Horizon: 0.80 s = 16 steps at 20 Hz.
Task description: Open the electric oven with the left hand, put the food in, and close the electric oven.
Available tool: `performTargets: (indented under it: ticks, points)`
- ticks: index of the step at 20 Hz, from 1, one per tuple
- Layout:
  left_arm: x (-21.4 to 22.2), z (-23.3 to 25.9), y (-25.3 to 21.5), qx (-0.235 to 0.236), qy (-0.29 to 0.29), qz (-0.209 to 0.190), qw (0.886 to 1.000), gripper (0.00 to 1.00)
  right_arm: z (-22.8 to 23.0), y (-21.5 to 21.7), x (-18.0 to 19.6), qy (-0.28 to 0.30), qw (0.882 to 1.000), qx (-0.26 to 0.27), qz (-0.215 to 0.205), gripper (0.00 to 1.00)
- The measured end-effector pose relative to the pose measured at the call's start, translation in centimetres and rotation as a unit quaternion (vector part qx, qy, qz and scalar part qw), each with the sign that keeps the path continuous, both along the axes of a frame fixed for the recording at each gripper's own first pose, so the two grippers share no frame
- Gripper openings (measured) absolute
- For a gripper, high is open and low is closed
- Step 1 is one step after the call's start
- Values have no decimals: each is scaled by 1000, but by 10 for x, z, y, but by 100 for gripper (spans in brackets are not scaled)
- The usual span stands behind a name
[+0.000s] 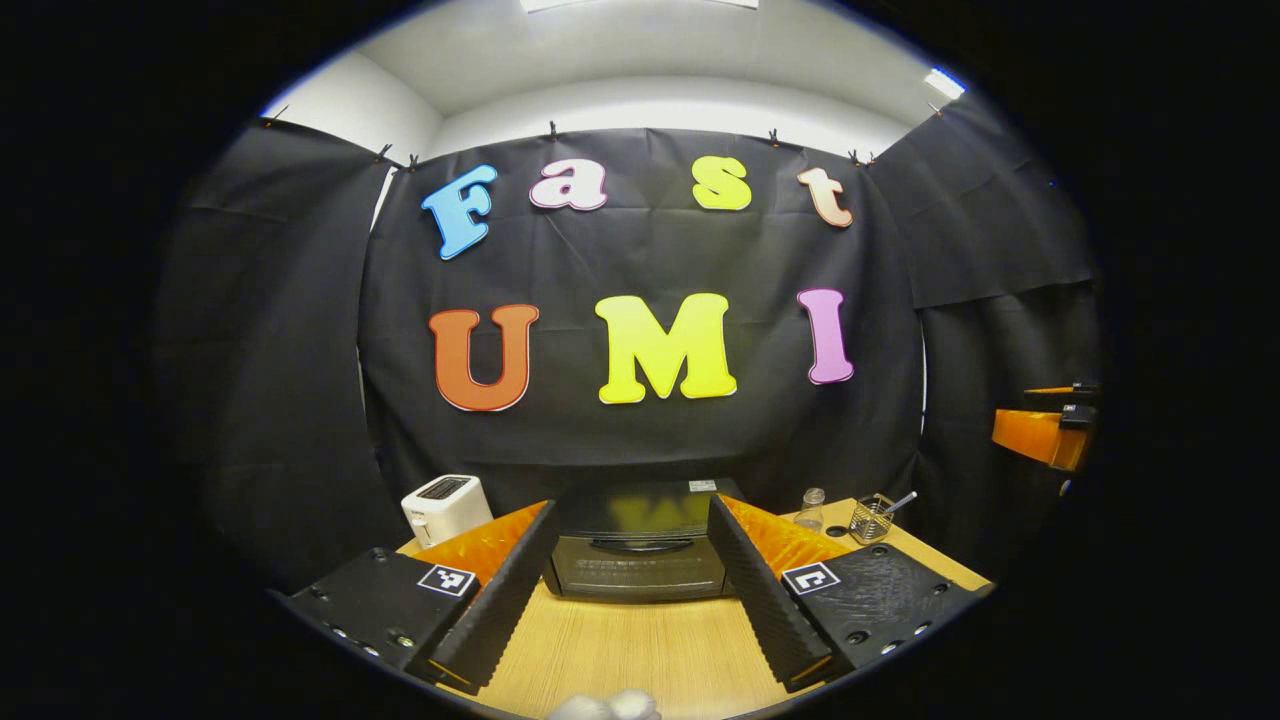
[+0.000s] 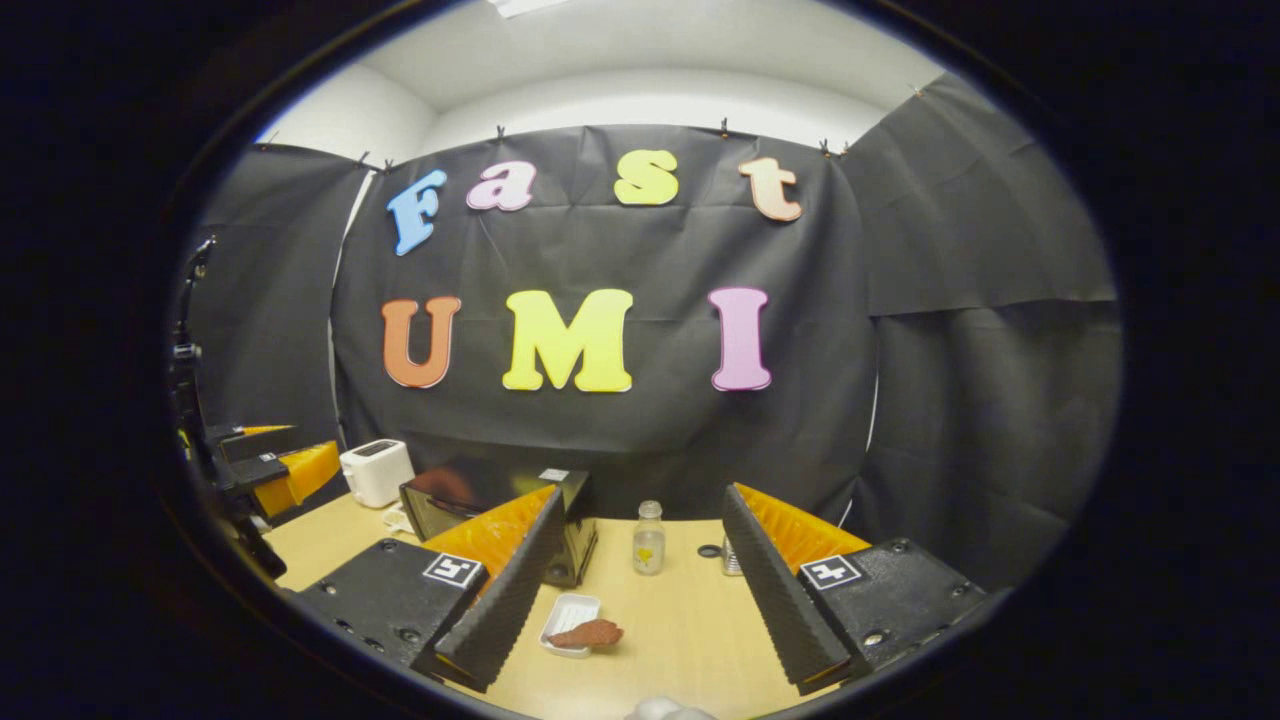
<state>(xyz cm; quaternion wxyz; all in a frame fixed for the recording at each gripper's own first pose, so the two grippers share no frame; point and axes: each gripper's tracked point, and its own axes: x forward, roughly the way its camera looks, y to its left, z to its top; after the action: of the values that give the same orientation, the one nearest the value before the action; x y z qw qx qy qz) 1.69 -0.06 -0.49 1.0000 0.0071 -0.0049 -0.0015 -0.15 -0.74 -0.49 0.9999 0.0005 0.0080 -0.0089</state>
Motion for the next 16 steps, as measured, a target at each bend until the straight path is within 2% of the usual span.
performTargets:
  ticks: [8, 16]
  points:
    - [40, -20, -6, 6, 11, -14, 1000, 96, -4, -12, -1, 10, 1000, -5, -15, 100]
    - [128, -58, -13, -11, 31, -30, 999, 96, -11, -31, 0, 33, 999, -8, -43, 100]
